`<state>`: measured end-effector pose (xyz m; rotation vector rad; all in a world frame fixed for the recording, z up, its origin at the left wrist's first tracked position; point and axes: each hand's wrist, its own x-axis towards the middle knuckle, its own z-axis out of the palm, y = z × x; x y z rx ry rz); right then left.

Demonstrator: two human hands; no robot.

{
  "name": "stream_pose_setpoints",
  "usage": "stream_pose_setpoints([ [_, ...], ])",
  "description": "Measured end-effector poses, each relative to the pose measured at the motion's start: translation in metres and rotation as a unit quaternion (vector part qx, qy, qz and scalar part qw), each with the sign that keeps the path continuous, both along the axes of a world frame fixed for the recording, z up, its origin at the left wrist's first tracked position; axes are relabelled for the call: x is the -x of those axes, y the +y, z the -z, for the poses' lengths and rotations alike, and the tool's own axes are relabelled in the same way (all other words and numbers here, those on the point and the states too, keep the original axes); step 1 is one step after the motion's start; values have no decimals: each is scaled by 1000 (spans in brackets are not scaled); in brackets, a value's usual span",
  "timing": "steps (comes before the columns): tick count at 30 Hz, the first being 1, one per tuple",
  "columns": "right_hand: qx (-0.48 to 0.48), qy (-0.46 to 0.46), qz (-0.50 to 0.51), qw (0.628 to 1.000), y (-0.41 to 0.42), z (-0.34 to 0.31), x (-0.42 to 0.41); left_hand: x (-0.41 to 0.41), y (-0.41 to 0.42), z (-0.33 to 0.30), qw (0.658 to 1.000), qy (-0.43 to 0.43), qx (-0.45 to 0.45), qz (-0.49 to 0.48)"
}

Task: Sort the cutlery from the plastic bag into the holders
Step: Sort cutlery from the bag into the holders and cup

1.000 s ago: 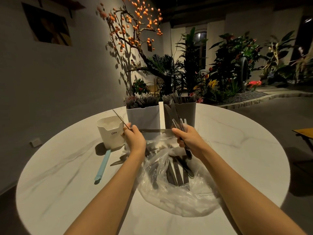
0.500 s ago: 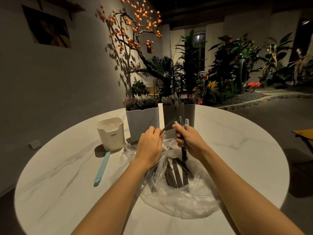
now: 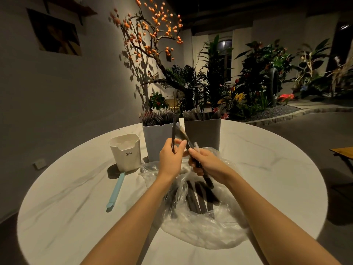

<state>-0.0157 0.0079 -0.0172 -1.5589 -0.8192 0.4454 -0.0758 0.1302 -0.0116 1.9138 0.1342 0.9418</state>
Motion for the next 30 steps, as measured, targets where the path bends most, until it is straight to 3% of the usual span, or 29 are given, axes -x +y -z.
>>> stream_pose_setpoints([
  [6,38,-28,-20,999,3,-1,5,4,-3,-3,995,1,103,-4],
  [12,40,-11,-35,999,2,-1,4,4,0,-4,981,43,183,54],
  [23,45,49,-19,998,-2,-1,-2,7,-3,-10,949,-14,314,9],
  [30,30,58,-13,998,2,3,-4,2,-9,-3,956,23,290,46],
])
